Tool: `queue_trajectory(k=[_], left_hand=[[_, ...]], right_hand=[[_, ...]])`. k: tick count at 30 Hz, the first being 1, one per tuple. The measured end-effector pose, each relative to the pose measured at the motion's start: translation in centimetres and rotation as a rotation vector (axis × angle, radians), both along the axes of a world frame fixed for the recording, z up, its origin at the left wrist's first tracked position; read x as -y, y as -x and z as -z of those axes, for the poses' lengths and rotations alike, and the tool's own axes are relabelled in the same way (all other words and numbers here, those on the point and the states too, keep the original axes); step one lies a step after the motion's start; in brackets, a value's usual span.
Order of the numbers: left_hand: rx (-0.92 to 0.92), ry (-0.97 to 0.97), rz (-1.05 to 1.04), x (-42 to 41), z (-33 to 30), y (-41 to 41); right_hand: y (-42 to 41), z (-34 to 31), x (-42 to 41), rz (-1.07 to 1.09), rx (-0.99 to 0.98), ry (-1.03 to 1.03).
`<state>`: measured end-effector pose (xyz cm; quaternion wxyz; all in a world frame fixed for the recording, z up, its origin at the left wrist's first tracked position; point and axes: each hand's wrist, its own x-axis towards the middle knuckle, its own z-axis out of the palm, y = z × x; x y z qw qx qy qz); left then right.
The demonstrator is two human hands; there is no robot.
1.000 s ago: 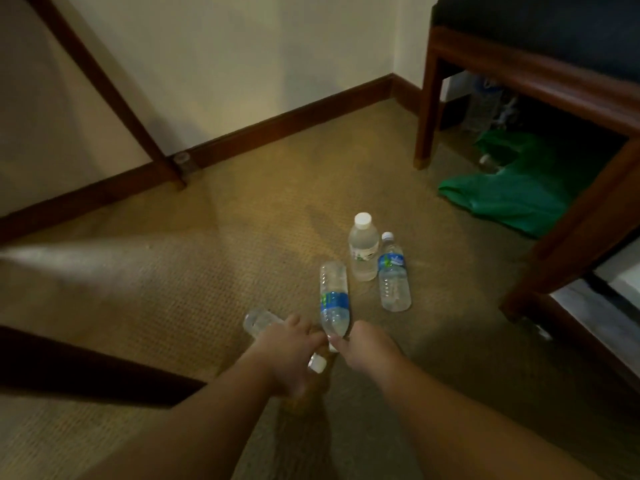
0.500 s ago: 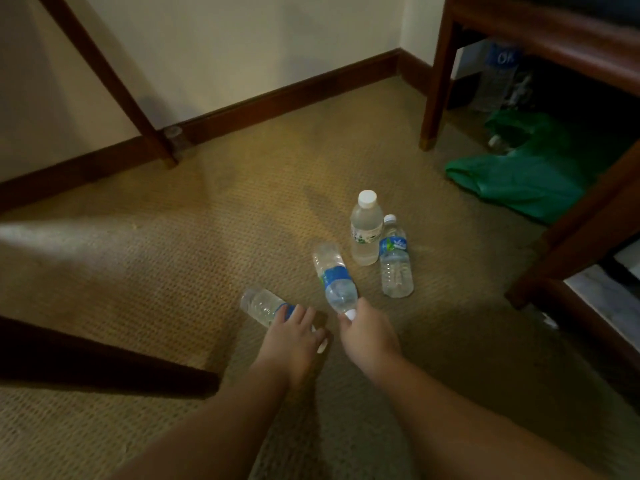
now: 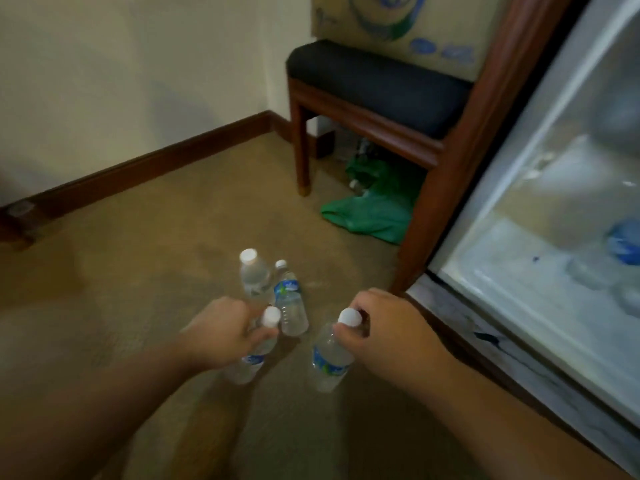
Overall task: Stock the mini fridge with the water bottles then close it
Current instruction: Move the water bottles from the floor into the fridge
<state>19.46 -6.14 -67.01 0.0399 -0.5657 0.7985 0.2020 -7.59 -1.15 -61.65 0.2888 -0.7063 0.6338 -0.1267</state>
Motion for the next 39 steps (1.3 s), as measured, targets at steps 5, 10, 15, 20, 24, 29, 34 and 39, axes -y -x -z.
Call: queue_trajectory(k=[5, 10, 15, 20, 24, 29, 34, 39], left_hand=[[-0.206, 0.081, 0.119, 0.9, -6.1, 6.5], [-0.458, 0.134, 0.196, 0.7, -11.5, 13.3], [-0.659, 0.254, 0.213, 0.7, -15.3, 19.0], [-0.785, 0.340, 0.213, 1.2, -16.9, 23.4], [-0.829, 0.332, 0.219, 1.8, -17.1, 25.7], [-0.865, 0.352, 0.227, 1.7, -16.5, 27.1], [-0.858, 0.309, 0.241, 0.9, -15.7, 26.9], [-0.816, 0.312, 0.256, 0.2, -15.0, 26.1]], right_hand=[[6.9, -4.9, -3.3, 0.215, 0.018, 0.200], [12.0, -7.9, -5.3, 0.426, 0.000, 0.466], [16.6, -11.1, -4.3, 0.703, 0.017, 0.546], [19.4, -11.6, -1.9, 0.748, -0.059, 0.664], [21.5, -10.6, 1.2, 0.769, -0.123, 0.660], [23.2, -9.4, 4.5, 0.769, -0.194, 0.624], [24.9, -8.0, 7.0, 0.761, -0.247, 0.627], [26.1, -8.2, 8.5, 0.741, -0.394, 0.533]])
